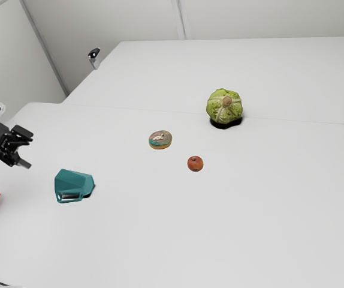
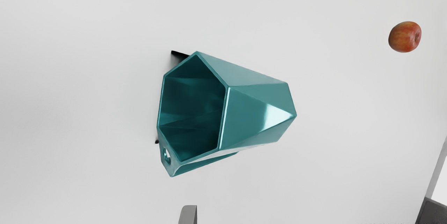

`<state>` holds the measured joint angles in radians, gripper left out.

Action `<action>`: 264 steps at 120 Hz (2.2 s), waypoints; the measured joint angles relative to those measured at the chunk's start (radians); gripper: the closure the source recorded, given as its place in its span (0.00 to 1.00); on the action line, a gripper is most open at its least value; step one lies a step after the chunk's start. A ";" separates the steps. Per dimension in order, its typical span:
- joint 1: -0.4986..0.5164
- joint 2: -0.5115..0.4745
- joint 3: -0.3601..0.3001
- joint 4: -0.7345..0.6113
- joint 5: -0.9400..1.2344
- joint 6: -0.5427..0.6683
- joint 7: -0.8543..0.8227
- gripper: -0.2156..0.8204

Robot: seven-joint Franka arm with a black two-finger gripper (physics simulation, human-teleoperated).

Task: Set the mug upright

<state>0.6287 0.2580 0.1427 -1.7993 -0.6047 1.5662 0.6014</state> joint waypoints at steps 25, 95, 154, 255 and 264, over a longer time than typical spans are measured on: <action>-0.018 0.005 -0.002 -0.016 -0.085 0.007 0.131 0.23; 0.019 0.123 0.002 -0.013 -0.186 0.009 0.337 0.23; 0.006 0.197 -0.027 -0.069 -0.273 0.006 0.405 0.23; -0.067 0.019 -0.028 -0.111 -0.286 -0.013 0.378 0.95; -0.106 -0.021 -0.038 -0.095 -0.240 0.006 0.362 0.96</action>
<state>0.5222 0.2368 0.1045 -1.8942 -0.8445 1.5723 0.9634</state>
